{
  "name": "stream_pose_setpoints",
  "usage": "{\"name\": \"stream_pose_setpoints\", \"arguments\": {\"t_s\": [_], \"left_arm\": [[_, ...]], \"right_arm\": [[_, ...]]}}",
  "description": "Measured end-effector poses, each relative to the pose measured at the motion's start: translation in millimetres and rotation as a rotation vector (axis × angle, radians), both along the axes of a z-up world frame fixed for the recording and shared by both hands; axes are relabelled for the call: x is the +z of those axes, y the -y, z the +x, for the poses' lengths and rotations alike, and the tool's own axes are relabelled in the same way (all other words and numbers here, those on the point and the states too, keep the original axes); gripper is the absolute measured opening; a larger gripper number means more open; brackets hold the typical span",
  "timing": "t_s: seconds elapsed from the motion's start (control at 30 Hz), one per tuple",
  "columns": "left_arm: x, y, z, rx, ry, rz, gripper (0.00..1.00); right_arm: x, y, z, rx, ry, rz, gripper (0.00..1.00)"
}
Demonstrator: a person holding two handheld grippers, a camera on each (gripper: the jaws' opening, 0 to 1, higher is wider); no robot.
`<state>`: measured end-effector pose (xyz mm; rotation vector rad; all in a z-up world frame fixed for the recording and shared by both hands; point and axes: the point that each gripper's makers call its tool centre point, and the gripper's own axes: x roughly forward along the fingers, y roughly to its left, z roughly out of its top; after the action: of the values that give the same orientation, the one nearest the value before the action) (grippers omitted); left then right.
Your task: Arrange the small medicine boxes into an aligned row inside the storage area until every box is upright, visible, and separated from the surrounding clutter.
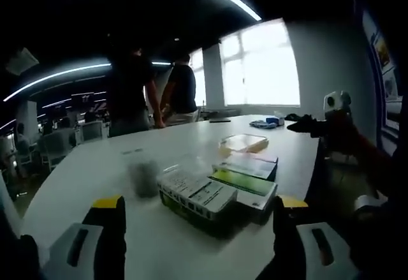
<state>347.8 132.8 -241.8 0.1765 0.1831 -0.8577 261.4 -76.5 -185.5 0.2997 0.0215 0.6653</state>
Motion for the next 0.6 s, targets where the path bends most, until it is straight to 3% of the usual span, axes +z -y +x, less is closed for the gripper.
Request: {"name": "stream_pose_setpoints", "arguments": {"t_s": [0.23, 0.33, 0.6], "left_arm": [[-9.7, 23, -3.5, -0.03, -0.038, 0.029, 0.95], [-12.8, 22, -2.0, -0.023, -0.045, 0.052, 0.94], [-21.1, 20, 10.3, 0.036, -0.087, 0.038, 0.93]], "right_arm": [[-1.2, -1, -3, 0.005, -0.001, 0.003, 1.0], [-3.3, -2, -3, 0.007, -0.009, 0.0, 1.0], [5.3, -7, 1, 0.009, 0.002, 0.025, 1.0]]}}
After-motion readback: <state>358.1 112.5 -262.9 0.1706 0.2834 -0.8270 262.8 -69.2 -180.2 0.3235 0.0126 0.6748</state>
